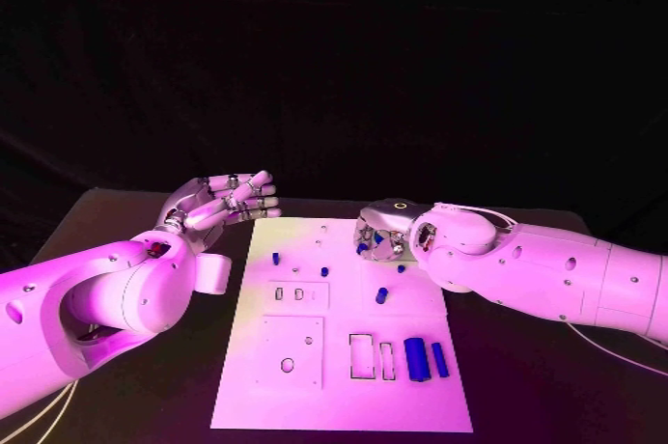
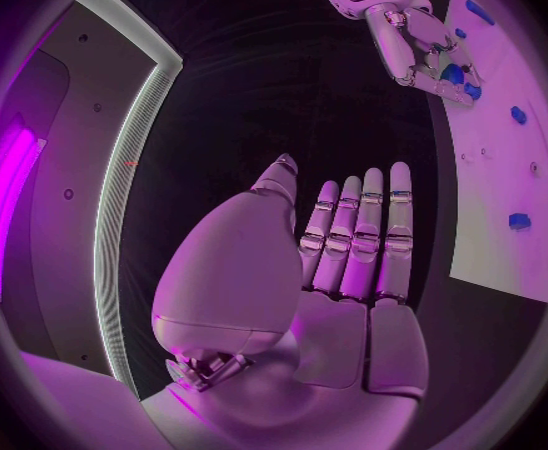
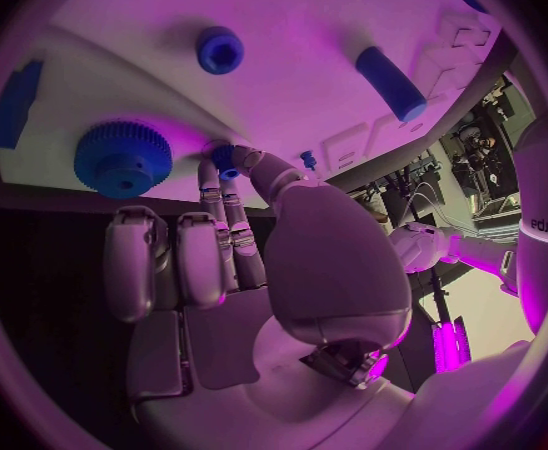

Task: Assemble the parts on the task board

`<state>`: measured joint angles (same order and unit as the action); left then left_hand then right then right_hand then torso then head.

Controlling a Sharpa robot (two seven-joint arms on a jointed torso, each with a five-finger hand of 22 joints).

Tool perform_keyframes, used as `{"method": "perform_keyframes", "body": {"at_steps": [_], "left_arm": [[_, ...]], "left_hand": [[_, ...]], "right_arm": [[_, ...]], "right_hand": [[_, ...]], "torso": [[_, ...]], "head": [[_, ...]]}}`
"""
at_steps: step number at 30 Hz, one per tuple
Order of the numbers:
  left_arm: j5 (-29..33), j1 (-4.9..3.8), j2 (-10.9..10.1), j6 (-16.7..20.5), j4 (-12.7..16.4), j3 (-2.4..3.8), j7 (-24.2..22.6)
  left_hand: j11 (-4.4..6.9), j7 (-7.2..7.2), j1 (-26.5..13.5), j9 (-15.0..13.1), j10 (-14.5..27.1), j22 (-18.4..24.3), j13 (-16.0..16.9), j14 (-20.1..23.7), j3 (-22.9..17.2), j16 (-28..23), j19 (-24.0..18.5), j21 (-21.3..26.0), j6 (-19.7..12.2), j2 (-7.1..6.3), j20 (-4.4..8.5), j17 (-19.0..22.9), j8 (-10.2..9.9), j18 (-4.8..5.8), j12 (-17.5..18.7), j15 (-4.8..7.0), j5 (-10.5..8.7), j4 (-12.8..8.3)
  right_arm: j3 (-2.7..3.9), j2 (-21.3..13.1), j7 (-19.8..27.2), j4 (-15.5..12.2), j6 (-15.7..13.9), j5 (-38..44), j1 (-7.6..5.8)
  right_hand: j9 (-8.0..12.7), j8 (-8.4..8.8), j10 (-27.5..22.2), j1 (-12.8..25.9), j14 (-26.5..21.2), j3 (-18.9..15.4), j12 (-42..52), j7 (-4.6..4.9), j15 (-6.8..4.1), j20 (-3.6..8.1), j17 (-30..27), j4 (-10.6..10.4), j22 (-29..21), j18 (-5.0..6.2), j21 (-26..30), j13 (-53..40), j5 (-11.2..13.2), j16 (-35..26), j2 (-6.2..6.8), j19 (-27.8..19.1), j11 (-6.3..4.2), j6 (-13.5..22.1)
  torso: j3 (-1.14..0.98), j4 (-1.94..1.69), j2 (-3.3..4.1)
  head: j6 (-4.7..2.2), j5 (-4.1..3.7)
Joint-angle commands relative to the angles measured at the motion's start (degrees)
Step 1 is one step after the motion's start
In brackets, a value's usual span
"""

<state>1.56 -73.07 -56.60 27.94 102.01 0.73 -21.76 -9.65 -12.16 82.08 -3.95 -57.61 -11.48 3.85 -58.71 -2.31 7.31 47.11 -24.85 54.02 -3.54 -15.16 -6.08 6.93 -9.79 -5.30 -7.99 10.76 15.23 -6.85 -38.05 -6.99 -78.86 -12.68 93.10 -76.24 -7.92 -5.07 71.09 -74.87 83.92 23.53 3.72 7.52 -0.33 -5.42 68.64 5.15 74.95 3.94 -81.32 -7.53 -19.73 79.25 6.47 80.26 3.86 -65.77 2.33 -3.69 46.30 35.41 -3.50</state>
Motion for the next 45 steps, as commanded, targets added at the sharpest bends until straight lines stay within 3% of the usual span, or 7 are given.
{"method": "perform_keyframes", "body": {"at_steps": [1, 12, 22, 34, 45], "left_arm": [[-0.2, -0.11, 0.0, -1.0, 0.1, 0.06, -0.3], [0.0, -0.11, 0.1, -1.0, -0.2, 0.06, -0.2], [0.1, -0.12, 0.2, -1.1, -0.1, 0.05, -0.2], [0.1, -0.12, 0.8, -1.2, -0.3, 0.05, -0.2], [0.1, -0.12, 0.9, -1.2, -0.2, 0.05, -0.2]], "left_hand": [[-0.49, -0.40, 0.8, 0.1, 0.1, -0.1, -0.1, -0.1, 0.0, -0.3, -0.5, -0.3, 0.2, 0.00, -0.05, -0.1, -0.2, -0.58, 0.4, -0.14, -0.33, -0.3], [-0.50, -0.40, 0.8, 0.1, 0.1, -0.1, -0.1, -0.1, -0.1, -0.3, -0.6, -0.3, 0.2, 0.07, -0.06, -0.1, -0.2, -0.57, 0.5, -0.15, -0.33, -0.3], [-0.50, -0.40, 0.9, 0.1, 0.1, -0.1, -0.1, -0.1, -0.1, -0.3, -0.6, -0.3, 0.2, 0.11, -0.07, -0.1, -0.2, -0.57, 0.5, -0.15, -0.33, -0.4], [-0.50, -0.39, 0.9, 0.1, 0.1, -0.1, -0.1, -0.1, -0.1, -0.4, -0.6, -0.3, 0.2, 0.14, -0.08, -0.1, -0.2, -0.57, 0.5, -0.15, -0.33, -0.4], [-0.50, -0.39, 0.9, 0.1, 0.1, -0.1, -0.1, -0.1, -0.1, -0.4, -0.6, -0.3, 0.2, 0.14, -0.08, -0.1, -0.2, -0.57, 0.5, -0.15, -0.33, -0.4]], "right_arm": [[-0.15, -0.1, -0.2, -0.4, -1.4, 1.4, 0.21], [0.59, -0.3, -1.2, -2.5, -8.6, 1.3, -0.27], [0.83, 3.7, -2.3, 0.2, -11.7, 1.3, -0.72], [0.81, 9.0, -1.9, 5.9, -12.1, 1.2, -0.64], [0.68, 11.3, -1.7, 9.4, -10.3, 1.3, -0.51]], "right_hand": [[-0.1, -0.28, 0.4, -0.8, 2.3, 0.5, 0.2, 0.05, -0.35, -0.10, 0.1, 0.0, 0.8, -0.65, -0.3, -0.1, 0.4, 0.3, -0.24, 0.4, -0.12, -0.4], [-0.2, -0.34, 0.6, -0.7, 2.3, 0.7, 0.2, 0.08, -0.31, -0.12, 0.2, 0.0, 2.5, -1.02, -1.3, -0.1, 0.6, 0.4, -0.16, 1.5, -0.08, -0.7], [-0.3, -0.34, 0.7, -0.7, 2.4, 0.7, 0.2, 0.07, -0.31, -0.12, 0.3, -0.1, 2.7, -1.06, -1.4, -0.1, 0.6, 0.5, -0.18, 1.6, -0.09, -0.7], [-0.3, -0.27, 0.7, -0.3, 2.4, 0.7, 0.1, 0.10, -0.28, -0.14, 0.4, -0.4, 2.9, -1.12, -1.6, -0.1, 0.6, 0.6, -0.10, 1.8, -0.05, -0.7], [-0.3, -0.18, 0.6, -0.2, 2.4, 0.8, 0.1, 0.11, -0.27, -0.15, 0.4, -0.4, 3.1, -1.16, -1.7, -0.1, 0.6, 0.6, -0.09, 1.9, -0.04, -0.6]], "torso": [[0.06, -0.05, -0.04], [0.09, -0.19, -0.08], [0.08, -0.34, 0.11], [0.12, -0.49, 0.25], [0.06, -0.50, 0.40]], "head": [[-0.07, -0.02], [-0.72, -0.03], [-1.17, 0.05], [-1.14, 0.11], [-1.10, 0.23]]}}
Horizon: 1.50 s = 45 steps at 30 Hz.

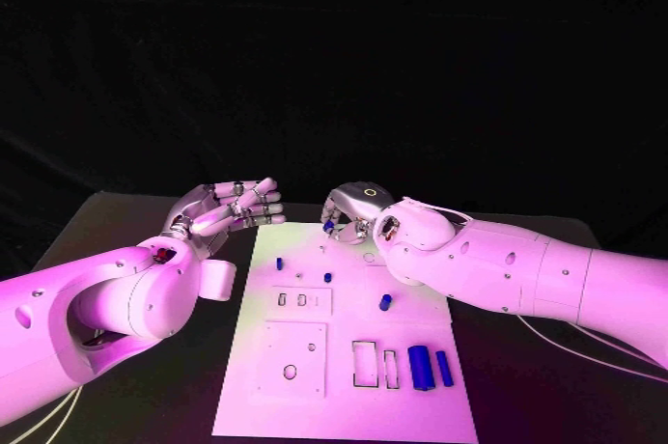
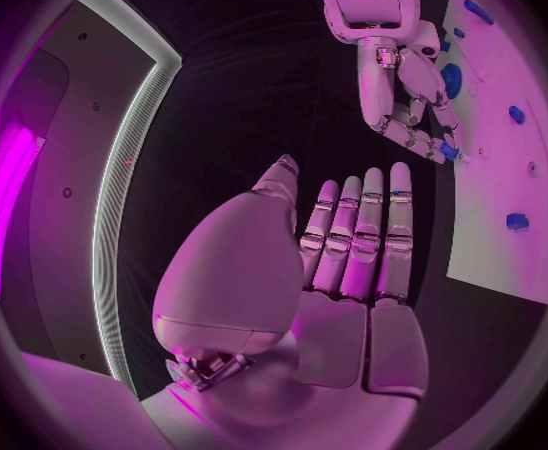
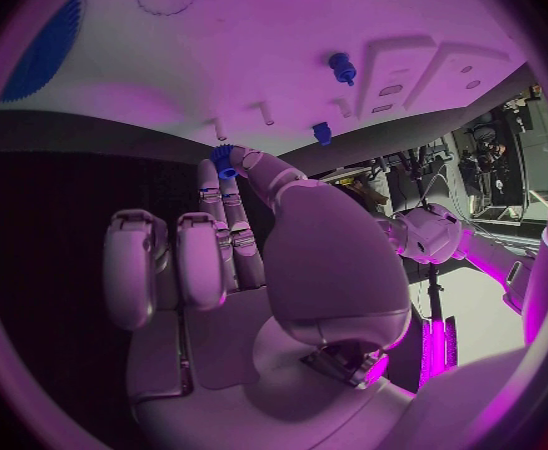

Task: Assemble the parts on the task board

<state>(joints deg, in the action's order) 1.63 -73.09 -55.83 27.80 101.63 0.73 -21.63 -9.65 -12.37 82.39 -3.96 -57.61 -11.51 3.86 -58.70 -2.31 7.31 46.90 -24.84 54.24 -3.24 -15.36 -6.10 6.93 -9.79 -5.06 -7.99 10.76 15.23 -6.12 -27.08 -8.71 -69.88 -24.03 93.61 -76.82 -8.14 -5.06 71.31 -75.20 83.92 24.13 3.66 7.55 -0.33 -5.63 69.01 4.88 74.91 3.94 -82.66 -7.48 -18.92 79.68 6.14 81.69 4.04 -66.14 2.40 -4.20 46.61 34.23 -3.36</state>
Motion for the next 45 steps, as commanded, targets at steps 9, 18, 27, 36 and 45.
{"method": "perform_keyframes", "body": {"at_steps": [9, 18, 27, 36, 45], "left_arm": [[0.0, -0.18, 0.1, -1.0, 0.3, 0.06, -0.3], [0.0, -0.27, 0.0, -1.0, 0.3, 0.06, -0.3], [0.0, -0.33, 0.0, -1.0, 0.2, 0.06, -0.3], [0.0, -0.37, 0.0, -1.1, 0.2, 0.06, -0.2], [0.0, -0.40, 0.0, -1.1, 0.2, 0.06, -0.2]], "left_hand": [[-0.50, -0.18, 0.6, 0.1, 0.1, 0.0, -0.1, -0.1, -0.1, -0.4, -0.4, -0.3, 0.0, -0.17, 0.13, -0.1, -0.2, -0.57, 0.3, -0.15, -0.33, -0.4], [-0.50, -0.18, 0.6, 0.1, 0.1, 0.0, -0.1, -0.1, -0.1, -0.4, -0.4, -0.3, 0.0, -0.17, 0.13, -0.1, -0.2, -0.57, 0.3, -0.15, -0.33, -0.4], [-0.49, -0.18, 0.7, 0.1, 0.0, -0.1, -0.1, -0.2, -0.1, -0.4, -0.5, -0.4, 0.0, -0.10, 0.11, -0.1, -0.3, -0.57, 0.3, -0.16, -0.34, -0.5], [-0.49, -0.18, 0.7, 0.1, 0.0, -0.1, -0.1, -0.2, -0.1, -0.4, -0.5, -0.4, 0.0, -0.10, 0.11, -0.1, -0.3, -0.57, 0.3, -0.16, -0.34, -0.5], [-0.49, -0.18, 0.7, 0.1, 0.0, -0.1, -0.1, -0.2, -0.1, -0.4, -0.5, -0.4, 0.0, -0.10, 0.11, -0.1, -0.3, -0.57, 0.3, -0.16, -0.34, -0.5]], "right_arm": [[-0.26, 1.0, 0.3, 0.9, 3.1, 0.9, 0.29], [-0.38, 1.1, 0.0, 1.1, 5.1, 1.1, 0.39], [-0.42, 1.4, -1.6, 1.8, 4.5, 2.0, 0.42], [-0.42, 1.9, -3.0, 2.2, 3.1, 2.6, 0.44], [-0.45, 2.3, -3.2, 2.4, 4.0, 2.7, 0.49]], "right_hand": [[-0.1, -0.14, 0.3, 0.2, 2.4, 0.3, 0.1, 0.10, -0.27, 0.05, 0.0, -0.1, 3.1, -1.15, -0.3, -0.1, -0.2, 0.2, 0.30, 0.4, -0.20, -0.2], [-0.1, -0.08, 0.2, 0.2, 2.4, 0.3, 0.0, 0.12, -0.26, 0.05, -0.1, -0.2, 2.9, -1.11, -0.2, -0.1, -0.2, 0.2, 0.35, 0.3, -0.17, -0.1], [-0.1, 0.26, -0.6, 0.5, 2.3, 0.5, -0.2, 0.29, -0.08, -0.07, -0.3, -0.4, 2.7, -1.04, 0.0, 0.1, 0.0, 0.1, 0.63, 0.0, 0.07, 0.3], [-0.1, 1.00, -2.6, 1.1, 2.1, 1.0, -0.2, 0.63, 0.36, -0.44, -0.8, -0.8, 2.0, -0.86, 0.5, 0.7, 0.5, 0.0, 1.22, -0.6, 0.59, 1.3], [0.1, 1.37, -4.3, 1.7, 1.8, 1.0, -0.2, 1.00, 0.78, -0.83, -1.8, -1.3, 1.1, -0.61, 1.2, 1.1, 1.3, -0.5, 2.12, -1.3, 1.08, 2.5]], "torso": [[0.02, -0.07, 0.02], [0.03, 0.01, -0.02], [0.06, -0.07, -0.01], [0.06, -0.11, 0.02], [0.08, -0.05, 0.01]], "head": [[0.39, 0.27], [0.53, 0.50], [0.40, 0.33], [0.46, 0.31], [0.38, 0.40]]}}
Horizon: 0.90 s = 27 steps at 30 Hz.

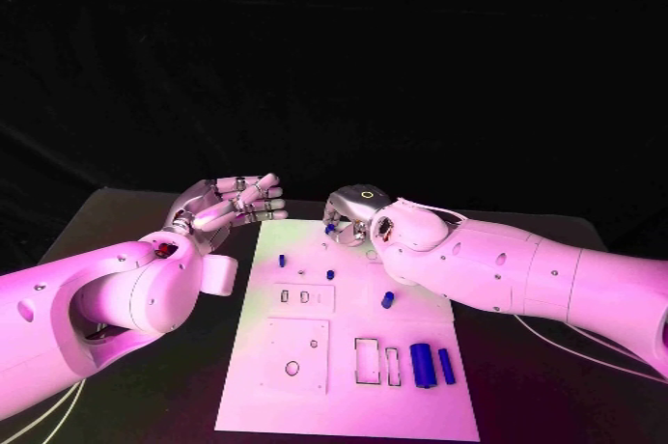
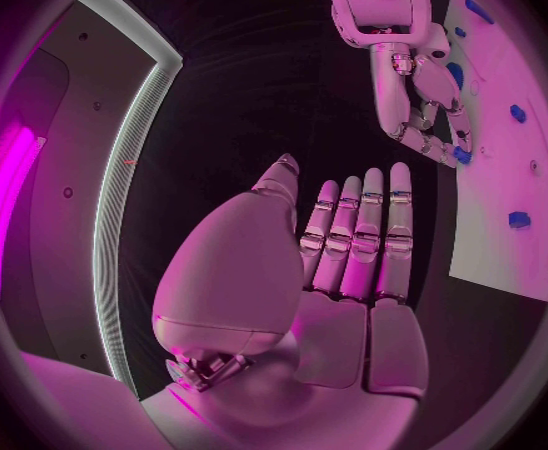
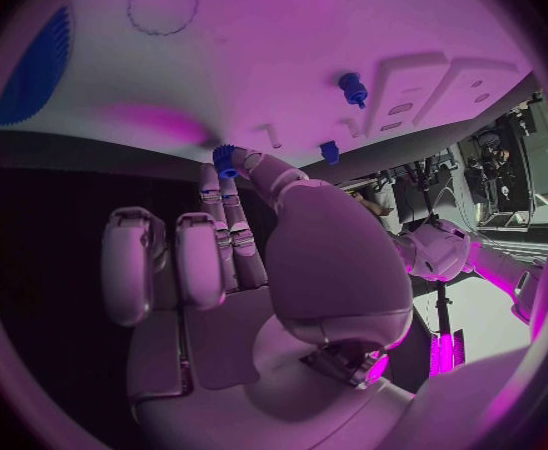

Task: Assemble the parts on the task board

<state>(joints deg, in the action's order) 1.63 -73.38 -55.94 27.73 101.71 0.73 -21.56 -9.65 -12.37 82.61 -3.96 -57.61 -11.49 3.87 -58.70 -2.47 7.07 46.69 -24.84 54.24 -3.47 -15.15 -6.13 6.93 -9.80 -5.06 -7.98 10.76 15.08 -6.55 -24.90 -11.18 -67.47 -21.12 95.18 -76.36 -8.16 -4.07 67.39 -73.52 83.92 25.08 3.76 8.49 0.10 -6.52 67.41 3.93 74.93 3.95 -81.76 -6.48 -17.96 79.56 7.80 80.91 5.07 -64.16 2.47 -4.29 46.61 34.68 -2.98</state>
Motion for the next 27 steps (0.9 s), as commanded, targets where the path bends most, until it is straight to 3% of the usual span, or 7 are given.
{"method": "perform_keyframes", "body": {"at_steps": [1, 8, 14, 21, 27], "left_arm": [[0.0, -0.11, 0.1, -1.0, 0.1, 0.06, -0.3], [0.0, -0.13, 0.0, -1.0, 0.0, 0.06, -0.2], [0.0, -0.14, -0.1, -1.1, -0.2, 0.05, -0.2], [0.1, -0.14, -0.3, -1.4, -0.3, 0.05, -0.1], [0.1, -0.14, -0.4, -1.7, -0.5, 0.04, 0.0]], "left_hand": [[-0.49, -0.18, 0.5, 0.1, 0.0, -0.1, -0.1, -0.2, 0.1, -0.2, -0.3, -0.4, 0.0, 0.13, -0.10, -0.1, -0.3, -0.56, 0.3, -0.16, -0.34, -0.3], [-0.50, -0.18, 0.6, 0.1, 0.0, -0.1, -0.1, -0.2, 0.1, -0.3, -0.4, -0.4, 0.0, 0.16, -0.11, -0.1, -0.3, -0.56, 0.4, -0.16, -0.35, -0.3], [-0.50, -0.18, 0.6, 0.1, 0.0, -0.1, -0.1, -0.2, 0.1, -0.3, -0.4, -0.4, 0.0, 0.16, -0.11, -0.1, -0.3, -0.56, 0.4, -0.16, -0.35, -0.3], [-0.42, 0.02, 0.7, 0.0, -0.1, -0.1, 0.0, -0.2, 0.1, -0.3, -0.5, -0.5, 0.2, 0.28, -0.15, -0.1, -0.4, -0.56, 0.4, -0.14, -0.35, -0.4], [-0.38, 0.07, 0.7, 0.0, -0.2, -0.1, 0.0, -0.3, 0.1, -0.4, -0.5, -0.5, 0.2, 0.31, -0.16, -0.1, -0.4, -0.56, 0.4, -0.12, -0.35, -0.4]], "right_arm": [[-0.02, 0.1, -0.7, -0.1, 1.2, 1.1, 0.03], [-0.04, -0.7, -0.6, -1.1, 0.4, 1.1, 0.04], [0.13, -5.3, -0.7, -6.5, -1.1, 0.2, -0.07], [0.78, -14.1, 0.4, -13.8, -1.5, -7.5, -1.05], [0.96, -19.2, 0.3, -15.6, 1.4, -13.9, -1.66]], "right_hand": [[0.1, 0.41, -0.7, 0.1, 1.8, 0.0, -0.3, 0.10, 0.40, 0.01, -0.3, -0.4, 0.9, -0.59, 0.4, 0.2, 0.4, -0.4, 0.59, -0.6, 0.11, 0.6], [0.8, 0.60, -4.1, 0.9, 1.2, -1.2, -0.2, 0.34, 0.92, -0.55, -2.6, -1.0, -1.4, -0.02, 2.1, 0.9, 0.3, -1.6, 2.11, -2.3, 0.69, 3.8], [0.8, 0.38, -3.4, 1.1, 1.3, -2.1, 0.3, 0.30, 0.81, -0.56, -2.4, -1.4, -1.0, -0.09, 2.0, 0.7, -0.2, -1.4, 2.32, -2.0, 0.52, 4.0], [0.5, 0.09, 3.2, 2.5, 1.7, -3.5, 2.9, 0.09, 0.03, -0.02, -1.0, -2.9, 0.8, -0.47, 1.0, -0.5, 0.3, -0.5, 3.00, -0.7, -0.59, 3.0], [0.6, 0.33, 13.5, 2.8, 2.2, -6.9, 8.9, -1.09, -1.71, 1.44, 0.6, -3.6, 2.6, -0.86, -0.1, -4.2, -0.3, 0.4, 4.66, 0.5, -2.75, 4.0]], "torso": [[0.01, 0.04, 0.02], [0.02, 0.05, -0.01], [-0.02, 0.16, -0.10], [-0.18, 0.77, -0.43], [-0.37, 1.23, -0.64]], "head": [[-0.05, 0.02], [-0.18, 0.00], [-0.29, -0.01], [-0.73, -0.25], [-0.93, -0.10]]}}
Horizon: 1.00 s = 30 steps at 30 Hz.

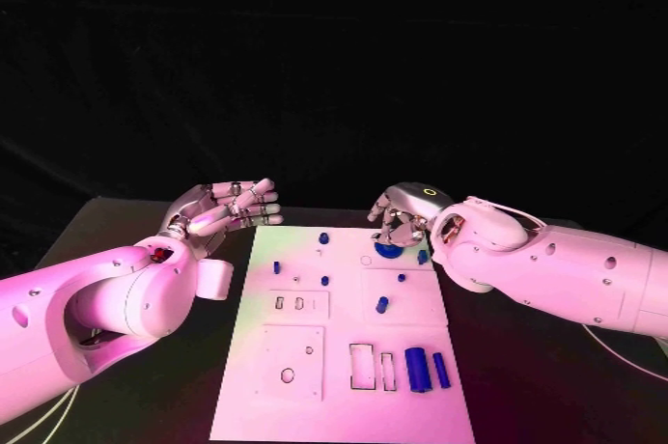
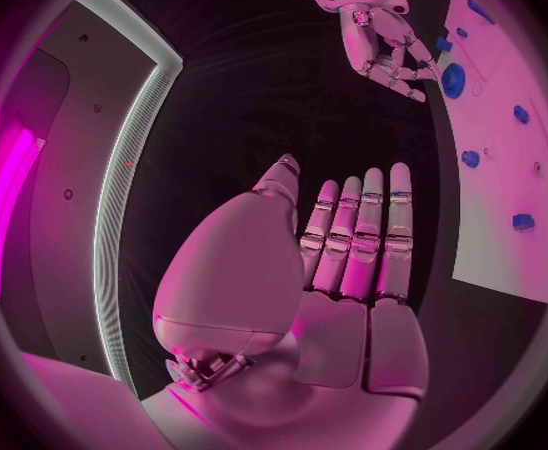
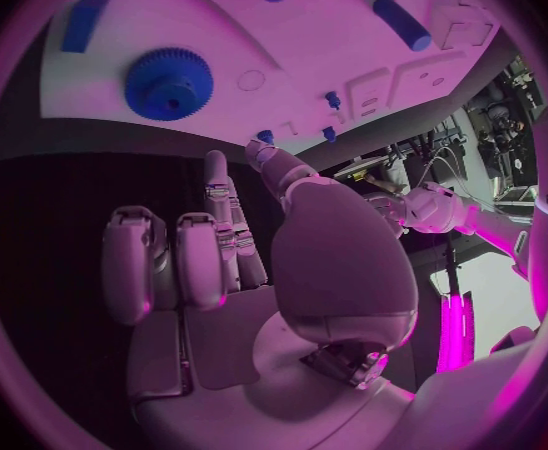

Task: Assemble the parts on the task board

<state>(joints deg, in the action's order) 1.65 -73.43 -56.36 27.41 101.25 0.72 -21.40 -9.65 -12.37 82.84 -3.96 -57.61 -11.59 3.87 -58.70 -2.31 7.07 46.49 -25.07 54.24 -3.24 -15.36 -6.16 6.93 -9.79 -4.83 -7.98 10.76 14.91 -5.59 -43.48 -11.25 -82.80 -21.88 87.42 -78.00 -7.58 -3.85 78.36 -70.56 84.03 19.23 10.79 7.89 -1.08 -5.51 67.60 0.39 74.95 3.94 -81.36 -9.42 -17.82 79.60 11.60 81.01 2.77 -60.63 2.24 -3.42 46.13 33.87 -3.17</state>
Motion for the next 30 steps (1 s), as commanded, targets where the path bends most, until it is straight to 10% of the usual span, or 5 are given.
{"method": "perform_keyframes", "body": {"at_steps": [1, 12, 30], "left_arm": [[0.1, -0.09, 0.1, -1.4, 0.0, 0.05, -0.1], [0.1, -0.08, 0.2, -1.5, -0.3, 0.04, 0.0], [0.1, -0.08, 0.2, -1.4, -0.5, 0.04, 0.0]], "left_hand": [[-0.38, 0.07, 0.5, 0.0, -0.2, -0.1, 0.0, -0.3, -0.1, -0.4, -0.3, -0.3, 0.2, 0.09, 0.04, -0.1, -0.4, -0.56, 0.2, -0.12, -0.36, -0.3], [-0.38, 0.07, 0.5, 0.0, -0.2, -0.1, 0.0, -0.3, -0.1, -0.4, -0.3, -0.3, 0.2, 0.09, 0.04, -0.1, -0.4, -0.56, 0.2, -0.12, -0.36, -0.3], [-0.32, 0.13, 0.6, 0.0, -0.2, -0.1, 0.0, -0.4, 0.0, -0.4, -0.4, -0.4, 0.3, 0.14, 0.02, -0.1, -0.4, -0.57, 0.3, -0.06, -0.36, -0.3]], "right_arm": [[0.00, -1.0, 0.2, -0.2, 2.8, -6.6, -0.06], [-0.09, -1.0, -0.9, 3.6, 7.1, -10.0, 0.09], [-0.25, 1.1, -1.4, 6.3, 9.0, -7.9, 1.51]], "right_hand": [[0.0, -0.16, 3.1, -0.6, 2.2, -2.5, 3.9, -0.81, -1.00, 0.98, 1.2, -0.3, 3.1, -1.00, -0.9, -3.3, -1.1, 0.8, 0.76, 0.8, -0.92, 0.9], [-1.7, -2.82, 0.4, -5.2, 4.2, -13.4, 55.6, -0.20, -0.25, 0.61, 13.5, -5.0, 6.8, -1.76, -2.7, -56.4, -3.5, 7.0, -2.23, 3.0, -0.09, 5.1], [-2.3, -3.76, 1.3, -6.1, 4.7, -16.1, 62.0, 0.40, 0.37, -0.01, 16.3, -7.5, 7.5, -1.89, -3.0, -63.0, -3.8, 8.2, -2.39, 3.3, 0.56, 6.8]], "torso": [[-0.19, 0.41, -0.15], [-0.31, 0.34, 0.01], [-0.20, 0.39, -0.14]], "head": [[-0.09, 0.19], [0.14, 0.27], [0.88, 0.28]]}}
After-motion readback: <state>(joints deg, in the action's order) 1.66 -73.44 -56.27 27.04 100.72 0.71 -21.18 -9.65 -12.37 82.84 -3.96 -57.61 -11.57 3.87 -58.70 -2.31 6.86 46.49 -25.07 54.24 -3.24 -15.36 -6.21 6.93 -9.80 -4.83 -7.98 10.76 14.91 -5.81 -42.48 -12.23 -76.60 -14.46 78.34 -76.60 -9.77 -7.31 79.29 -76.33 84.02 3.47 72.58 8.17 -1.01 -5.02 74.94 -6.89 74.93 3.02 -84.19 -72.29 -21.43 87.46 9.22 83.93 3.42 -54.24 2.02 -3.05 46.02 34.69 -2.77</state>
